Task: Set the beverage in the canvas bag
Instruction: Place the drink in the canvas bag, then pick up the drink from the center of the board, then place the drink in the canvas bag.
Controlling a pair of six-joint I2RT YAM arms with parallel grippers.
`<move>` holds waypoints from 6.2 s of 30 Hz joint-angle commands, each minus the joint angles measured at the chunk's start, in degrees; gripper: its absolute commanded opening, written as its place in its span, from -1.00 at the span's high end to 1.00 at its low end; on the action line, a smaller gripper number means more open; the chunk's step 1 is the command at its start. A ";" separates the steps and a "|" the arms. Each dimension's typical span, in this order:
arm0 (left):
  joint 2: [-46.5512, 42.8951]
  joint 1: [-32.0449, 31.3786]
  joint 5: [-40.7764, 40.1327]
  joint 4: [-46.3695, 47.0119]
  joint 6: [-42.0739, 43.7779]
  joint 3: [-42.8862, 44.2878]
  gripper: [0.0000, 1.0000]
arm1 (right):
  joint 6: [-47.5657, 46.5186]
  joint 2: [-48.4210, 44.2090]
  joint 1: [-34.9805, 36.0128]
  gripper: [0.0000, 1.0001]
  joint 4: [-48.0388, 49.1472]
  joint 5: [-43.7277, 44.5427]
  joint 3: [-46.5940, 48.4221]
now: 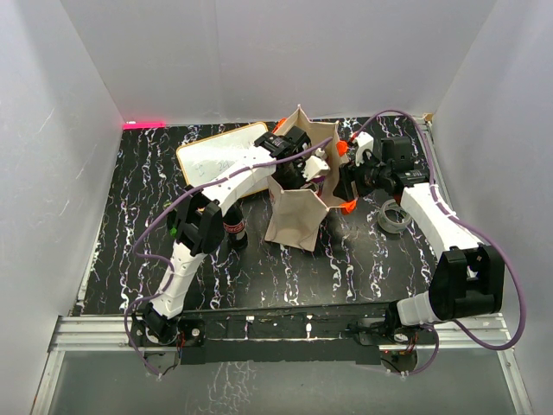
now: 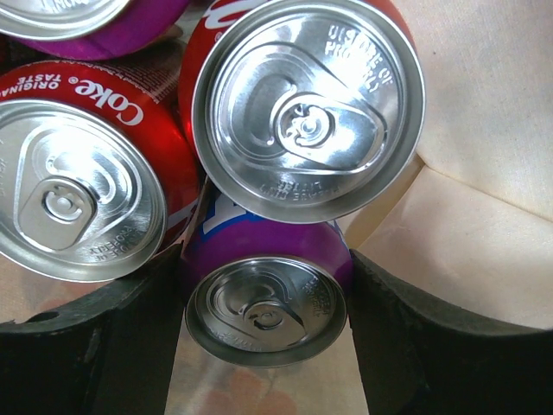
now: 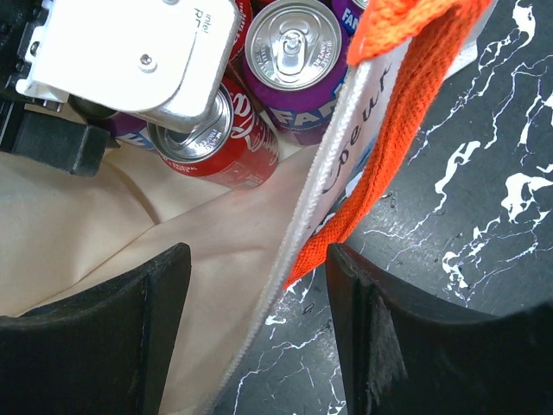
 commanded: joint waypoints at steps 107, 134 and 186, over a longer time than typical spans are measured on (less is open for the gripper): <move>-46.60 46.39 8.85 -2.41 -7.30 -46.33 -0.02 | 14.30 5.73 2.82 -0.31 3.98 5.14 12.06; -43.54 42.85 8.84 -1.42 -6.36 -32.08 1.00 | 14.25 5.45 2.87 -0.31 3.03 5.13 13.27; -18.76 -0.23 6.50 27.14 -9.52 24.47 1.00 | 3.28 -1.91 3.43 -0.38 -9.65 7.28 23.99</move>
